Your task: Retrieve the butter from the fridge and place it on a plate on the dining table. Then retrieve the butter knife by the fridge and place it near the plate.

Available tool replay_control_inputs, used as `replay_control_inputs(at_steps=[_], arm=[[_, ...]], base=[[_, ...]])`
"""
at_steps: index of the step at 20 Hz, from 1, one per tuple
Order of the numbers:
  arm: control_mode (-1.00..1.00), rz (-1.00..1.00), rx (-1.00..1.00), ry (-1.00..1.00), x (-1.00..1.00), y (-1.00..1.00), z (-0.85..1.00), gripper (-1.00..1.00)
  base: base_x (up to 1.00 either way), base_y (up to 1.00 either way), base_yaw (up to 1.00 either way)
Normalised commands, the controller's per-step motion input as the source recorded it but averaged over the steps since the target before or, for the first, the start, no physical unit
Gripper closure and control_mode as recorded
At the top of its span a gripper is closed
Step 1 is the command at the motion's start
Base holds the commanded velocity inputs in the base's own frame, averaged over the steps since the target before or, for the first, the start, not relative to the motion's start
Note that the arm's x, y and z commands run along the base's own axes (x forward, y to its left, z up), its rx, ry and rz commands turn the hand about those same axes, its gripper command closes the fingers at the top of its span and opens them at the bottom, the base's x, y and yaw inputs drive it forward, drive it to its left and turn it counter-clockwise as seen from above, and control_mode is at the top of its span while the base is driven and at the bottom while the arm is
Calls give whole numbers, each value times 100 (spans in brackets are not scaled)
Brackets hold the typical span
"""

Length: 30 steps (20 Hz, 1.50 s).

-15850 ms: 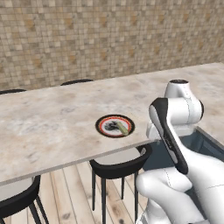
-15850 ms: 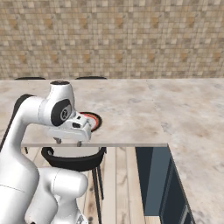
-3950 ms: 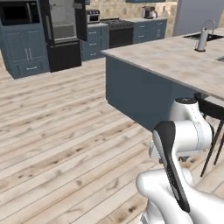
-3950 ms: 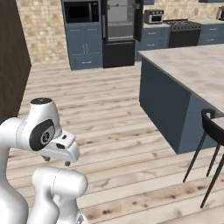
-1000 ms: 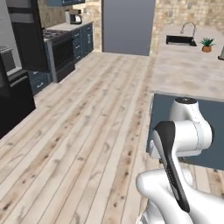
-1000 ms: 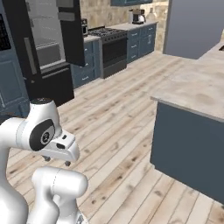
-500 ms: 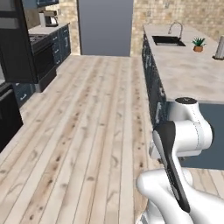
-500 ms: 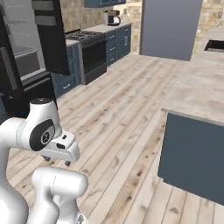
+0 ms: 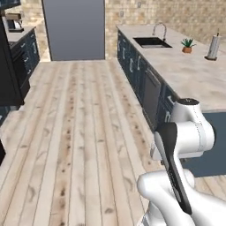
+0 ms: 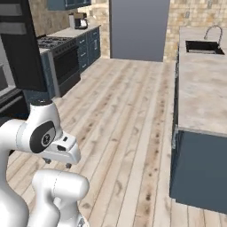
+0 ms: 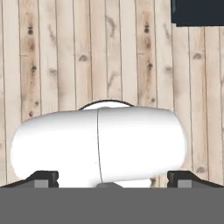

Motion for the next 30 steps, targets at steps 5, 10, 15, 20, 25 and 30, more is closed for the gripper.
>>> replay_control_inputs(at_steps=[5, 10, 15, 20, 25, 30], arm=[[100, 0, 0, 0, 0, 0, 0, -100], [100, 0, 0, 0, 0, 0, 0, -100], [100, 0, 0, 0, 0, 0, 0, -100], [100, 0, 0, 0, 0, 0, 0, -100], [100, 0, 0, 0, 0, 0, 0, -100], [100, 0, 0, 0, 0, 0, 0, -100]], base=[[100, 61, -31], [100, 1, 0], [94, -8, 5], [100, 2, 0], [100, 9, -1], [100, 18, -3]])
